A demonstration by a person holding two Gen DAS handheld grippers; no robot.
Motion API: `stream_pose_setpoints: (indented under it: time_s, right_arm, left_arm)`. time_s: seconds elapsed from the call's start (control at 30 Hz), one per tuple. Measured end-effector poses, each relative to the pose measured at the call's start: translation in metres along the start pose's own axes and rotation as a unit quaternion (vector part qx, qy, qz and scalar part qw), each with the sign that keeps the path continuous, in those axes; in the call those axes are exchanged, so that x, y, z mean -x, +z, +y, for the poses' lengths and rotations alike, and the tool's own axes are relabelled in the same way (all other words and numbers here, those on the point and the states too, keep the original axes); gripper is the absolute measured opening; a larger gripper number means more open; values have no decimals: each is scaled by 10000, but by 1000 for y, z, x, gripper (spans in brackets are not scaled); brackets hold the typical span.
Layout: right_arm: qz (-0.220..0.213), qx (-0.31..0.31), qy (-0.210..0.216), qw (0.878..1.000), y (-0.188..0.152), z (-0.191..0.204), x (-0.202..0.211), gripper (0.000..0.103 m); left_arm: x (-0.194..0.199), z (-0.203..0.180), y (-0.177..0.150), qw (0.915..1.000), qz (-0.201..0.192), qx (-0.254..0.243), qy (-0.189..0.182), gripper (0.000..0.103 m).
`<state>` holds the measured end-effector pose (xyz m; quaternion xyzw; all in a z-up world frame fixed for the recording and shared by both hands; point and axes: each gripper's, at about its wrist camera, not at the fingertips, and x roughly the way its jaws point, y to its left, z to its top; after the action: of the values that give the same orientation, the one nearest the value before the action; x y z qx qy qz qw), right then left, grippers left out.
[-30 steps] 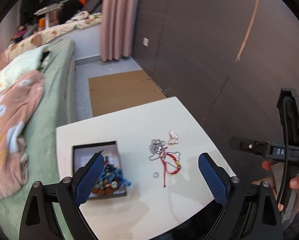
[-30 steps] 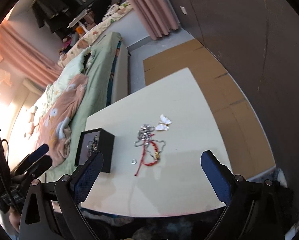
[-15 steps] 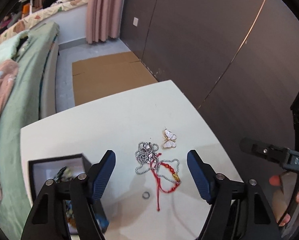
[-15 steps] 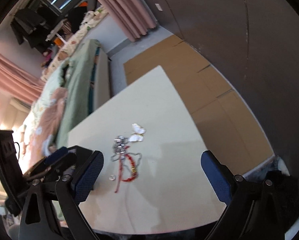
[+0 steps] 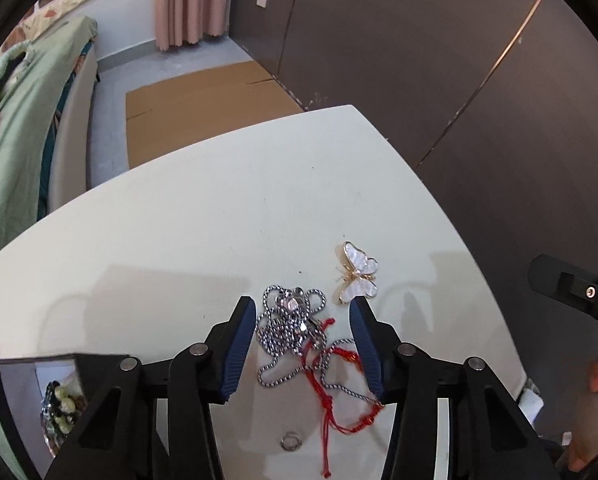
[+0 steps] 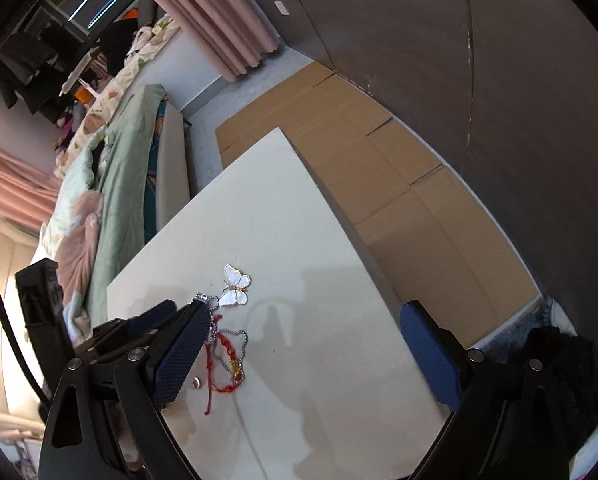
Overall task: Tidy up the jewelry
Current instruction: 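Move the left tool to the silver chain necklace and close on it, then lift the silver chain with the left tool while the right tool grasps the white butterfly pendant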
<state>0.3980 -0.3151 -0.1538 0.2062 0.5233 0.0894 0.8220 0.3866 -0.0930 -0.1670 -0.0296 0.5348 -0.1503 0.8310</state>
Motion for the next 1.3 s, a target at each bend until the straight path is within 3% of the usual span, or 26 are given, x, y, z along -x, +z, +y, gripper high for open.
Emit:
stream_pose_setpoints:
  time_s: [0.07, 0.17, 0.27, 0.3, 0.37, 0.43, 0.6, 0.67, 0.9, 1.13, 1.3]
  right_arm:
    - [33, 29, -29, 10000, 1, 2, -4, 97]
    - [81, 45, -32, 10000, 1, 6, -9, 97]
    - [148, 56, -48, 9999, 0, 10, -15, 97]
    - [156, 56, -55, 9998, 1, 11, -16, 97]
    - [152, 55, -78, 9998, 1, 13, -17, 97]
    - [145, 59, -112, 9998, 0, 16, -18, 97]
    - [207, 91, -214, 9995, -2, 23, -26, 96]
    - [246, 149, -271, 9992, -3, 27, -32, 84]
    - [393, 159, -337, 9985, -3, 37, -50, 65]
    - [303, 339, -468, 9979, -1, 56, -60, 64]
    - [238, 660, -852, 9939, 1, 78, -77, 64]
  left_arm:
    - [-5, -1, 0, 10000, 39, -17, 6, 50]
    - [-13, -2, -3, 9999, 144, 23, 51, 40]
    - [-12, -4, -5, 9999, 90, -67, 88, 37]
    - [-11, -3, -6, 9999, 66, -92, 119, 20]
    - [-10, 4, -7, 10000, 80, 15, 10, 16]
    - [-5, 8, -7, 9999, 53, 79, -114, 4]
    - [22, 8, -9, 9993, -273, 89, -229, 4]
    - [33, 12, -8, 9984, -406, 188, -349, 4]
    - [77, 29, -4, 9927, -925, 438, -632, 4]
    - [107, 49, -1, 9862, -1288, 660, -800, 4]
    - [117, 62, 0, 9835, -1401, 777, -841, 4]
